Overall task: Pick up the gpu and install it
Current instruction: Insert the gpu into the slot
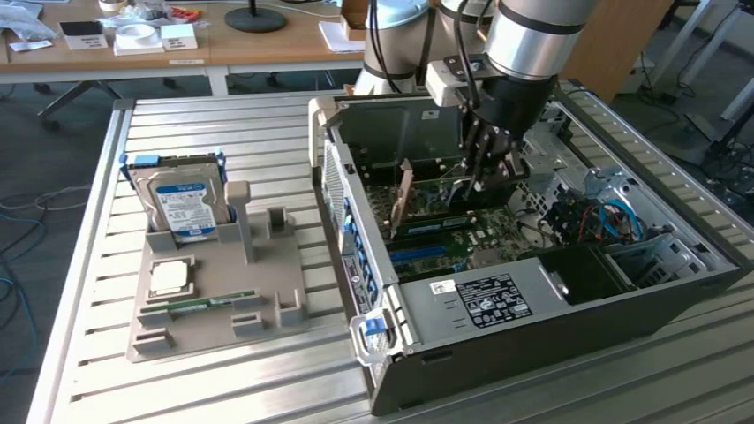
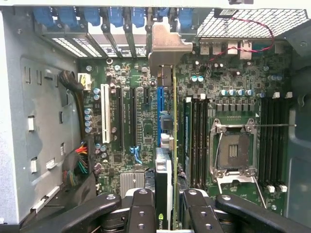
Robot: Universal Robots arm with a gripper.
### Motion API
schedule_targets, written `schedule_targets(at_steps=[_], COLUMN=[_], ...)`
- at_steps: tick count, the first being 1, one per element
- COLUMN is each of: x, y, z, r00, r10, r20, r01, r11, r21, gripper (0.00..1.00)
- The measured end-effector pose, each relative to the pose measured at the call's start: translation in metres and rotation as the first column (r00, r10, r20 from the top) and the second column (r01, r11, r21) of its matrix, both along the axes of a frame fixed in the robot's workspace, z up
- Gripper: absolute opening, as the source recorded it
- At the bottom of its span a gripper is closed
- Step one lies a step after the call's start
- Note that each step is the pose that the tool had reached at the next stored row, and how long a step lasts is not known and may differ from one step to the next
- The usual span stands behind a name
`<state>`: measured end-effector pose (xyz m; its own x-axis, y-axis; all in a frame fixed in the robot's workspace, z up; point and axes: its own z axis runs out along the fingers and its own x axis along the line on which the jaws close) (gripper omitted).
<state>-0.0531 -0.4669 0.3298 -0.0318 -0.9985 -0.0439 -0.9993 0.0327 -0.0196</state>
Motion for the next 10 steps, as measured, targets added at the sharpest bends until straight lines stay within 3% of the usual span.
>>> schedule_targets(at_steps=[10], x=[-0.0052], y=[0.0000], z=[-0.0044], r00=[1.0000], r10=[0.000], r20=[0.0002], r01=[0.000], r11=[1.0000], r21=[0.0002], gripper=[0.27])
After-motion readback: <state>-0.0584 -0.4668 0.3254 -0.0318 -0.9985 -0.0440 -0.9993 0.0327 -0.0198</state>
